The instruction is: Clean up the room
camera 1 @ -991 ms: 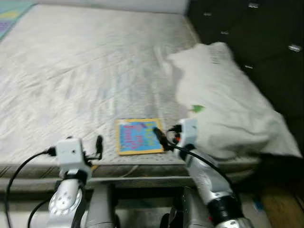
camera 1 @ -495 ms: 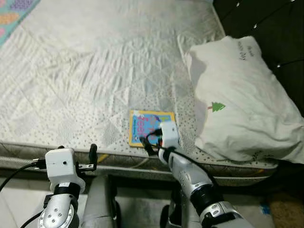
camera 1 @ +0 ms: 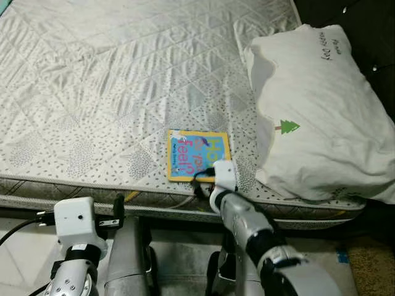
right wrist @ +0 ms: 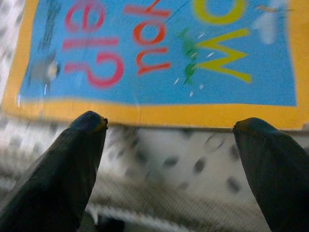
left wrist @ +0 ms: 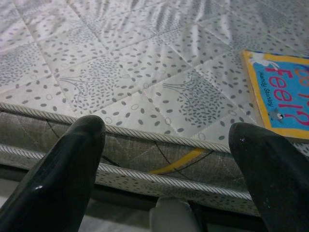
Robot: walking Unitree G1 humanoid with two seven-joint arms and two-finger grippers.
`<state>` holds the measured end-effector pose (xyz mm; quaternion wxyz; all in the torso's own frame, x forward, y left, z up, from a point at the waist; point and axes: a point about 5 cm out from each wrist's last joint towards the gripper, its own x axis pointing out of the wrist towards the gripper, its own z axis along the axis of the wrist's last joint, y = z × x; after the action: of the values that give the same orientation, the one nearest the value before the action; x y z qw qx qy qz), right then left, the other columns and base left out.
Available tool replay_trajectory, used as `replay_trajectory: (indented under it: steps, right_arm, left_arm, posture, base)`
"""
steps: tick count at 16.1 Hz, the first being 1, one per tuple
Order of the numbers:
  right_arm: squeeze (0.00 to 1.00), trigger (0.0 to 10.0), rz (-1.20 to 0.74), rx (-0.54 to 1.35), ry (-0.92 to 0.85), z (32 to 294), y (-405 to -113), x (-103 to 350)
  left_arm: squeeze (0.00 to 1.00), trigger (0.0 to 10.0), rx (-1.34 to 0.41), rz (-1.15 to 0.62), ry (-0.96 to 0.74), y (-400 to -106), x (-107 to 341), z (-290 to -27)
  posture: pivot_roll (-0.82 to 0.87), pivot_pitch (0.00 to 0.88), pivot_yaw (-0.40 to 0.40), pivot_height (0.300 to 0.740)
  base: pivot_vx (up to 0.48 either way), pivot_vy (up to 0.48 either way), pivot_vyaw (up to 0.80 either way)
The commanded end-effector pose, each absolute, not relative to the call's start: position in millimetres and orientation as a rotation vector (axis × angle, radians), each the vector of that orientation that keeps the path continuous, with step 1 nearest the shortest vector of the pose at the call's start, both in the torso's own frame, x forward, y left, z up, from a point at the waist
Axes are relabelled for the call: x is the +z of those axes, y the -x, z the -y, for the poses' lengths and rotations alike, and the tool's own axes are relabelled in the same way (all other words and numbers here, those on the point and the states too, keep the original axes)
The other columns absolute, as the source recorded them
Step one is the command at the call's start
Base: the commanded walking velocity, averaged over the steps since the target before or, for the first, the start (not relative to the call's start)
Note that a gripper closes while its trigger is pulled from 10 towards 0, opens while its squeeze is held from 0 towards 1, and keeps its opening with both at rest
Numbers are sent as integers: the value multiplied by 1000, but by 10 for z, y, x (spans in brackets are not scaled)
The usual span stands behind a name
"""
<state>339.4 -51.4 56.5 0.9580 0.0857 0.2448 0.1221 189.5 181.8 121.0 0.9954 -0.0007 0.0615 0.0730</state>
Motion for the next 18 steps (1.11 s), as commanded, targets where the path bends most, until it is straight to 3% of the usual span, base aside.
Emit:
replay_trajectory:
  steps: [1, 10, 15, 18]
  right_arm:
    - [0, 10000, -512, 247, -220, 372, -3359, 561]
    - [0, 10000, -588, 218, -223, 465, -3262, 379]
    - [0, 10000, -629, 314, -223, 398, -3192, 331]
    - [0, 10000, -666, 471, -194, 262, -3076, 279]
  left_arm:
    - [0, 10000, 144, -136, 3, -1866, 1212, -1812]
    - [0, 10000, 133, -146, 10, -1911, 1214, -1807]
    - [0, 10000, 121, -155, 24, -1915, 1208, -1802]
    - [0, 10000, 108, -160, 32, -1919, 1206, -1789]
  posture:
    - [236, 341, -106, 596]
    - [228, 320, -105, 596]
    - [219, 317, -105, 596]
    - [218, 317, -103, 596]
  base:
    - [0, 0, 0]
    - [0, 0, 0]
    - [0, 0, 0]
    - [0, 0, 0]
